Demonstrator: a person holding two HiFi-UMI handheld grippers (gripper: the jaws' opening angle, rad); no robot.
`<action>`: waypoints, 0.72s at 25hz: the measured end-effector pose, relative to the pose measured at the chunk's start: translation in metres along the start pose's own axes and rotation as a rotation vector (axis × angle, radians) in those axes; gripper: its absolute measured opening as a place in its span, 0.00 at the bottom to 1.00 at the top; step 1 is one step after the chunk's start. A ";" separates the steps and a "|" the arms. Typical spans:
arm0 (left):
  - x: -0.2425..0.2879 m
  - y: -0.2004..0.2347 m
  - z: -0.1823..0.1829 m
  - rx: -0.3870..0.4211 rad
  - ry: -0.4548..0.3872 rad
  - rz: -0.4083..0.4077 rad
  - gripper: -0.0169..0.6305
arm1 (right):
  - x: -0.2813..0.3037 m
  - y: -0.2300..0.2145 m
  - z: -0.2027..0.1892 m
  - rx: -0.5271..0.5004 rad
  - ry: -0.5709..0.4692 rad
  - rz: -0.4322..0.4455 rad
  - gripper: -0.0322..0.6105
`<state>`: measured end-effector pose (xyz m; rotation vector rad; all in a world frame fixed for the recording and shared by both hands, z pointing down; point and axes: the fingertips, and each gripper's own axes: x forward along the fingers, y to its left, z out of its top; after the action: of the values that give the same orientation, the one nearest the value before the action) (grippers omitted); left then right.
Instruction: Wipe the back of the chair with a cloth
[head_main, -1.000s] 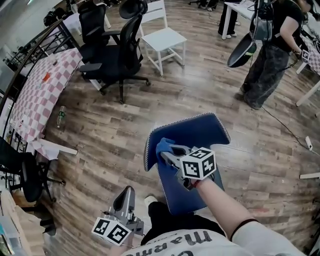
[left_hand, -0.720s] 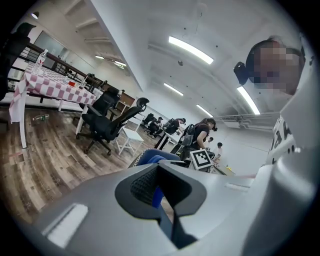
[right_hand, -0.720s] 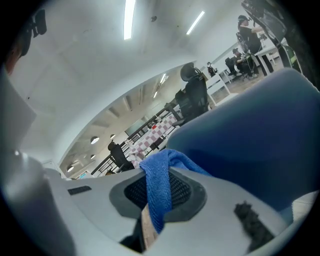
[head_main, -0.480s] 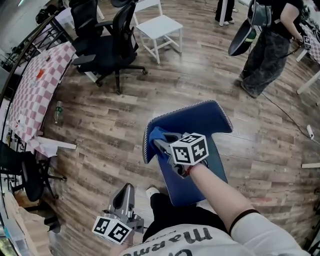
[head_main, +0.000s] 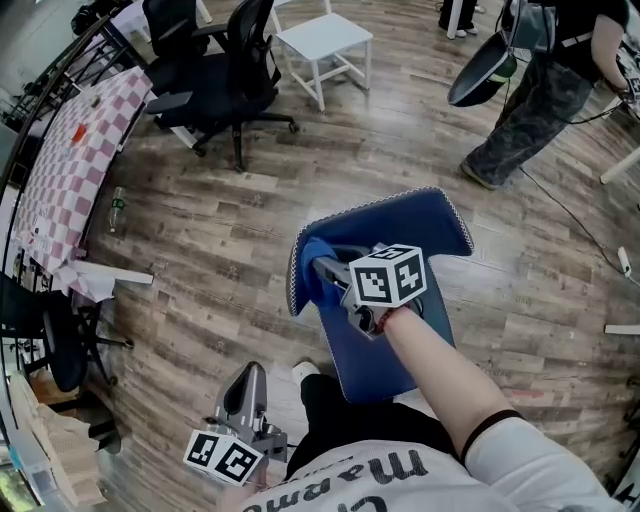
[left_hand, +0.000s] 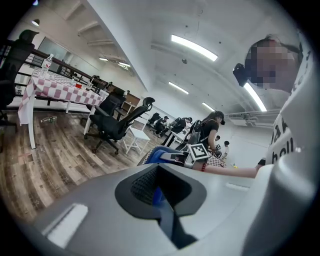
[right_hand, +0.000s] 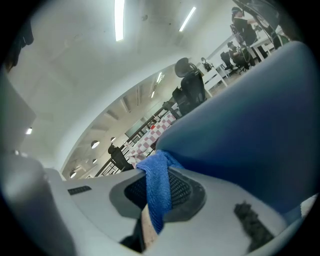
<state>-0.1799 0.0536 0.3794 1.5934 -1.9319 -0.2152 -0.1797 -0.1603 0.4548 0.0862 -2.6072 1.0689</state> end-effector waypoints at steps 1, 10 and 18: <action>0.001 0.000 0.001 0.000 0.000 -0.001 0.03 | -0.001 -0.001 0.002 -0.007 -0.001 -0.004 0.13; 0.014 -0.009 -0.003 -0.009 0.024 -0.015 0.03 | -0.036 -0.033 0.023 -0.039 -0.040 -0.078 0.13; 0.027 -0.030 -0.006 0.013 0.032 -0.046 0.03 | -0.072 -0.065 0.038 -0.014 -0.112 -0.130 0.13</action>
<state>-0.1542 0.0220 0.3786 1.6408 -1.8775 -0.1948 -0.1104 -0.2380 0.4502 0.3161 -2.6655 1.0275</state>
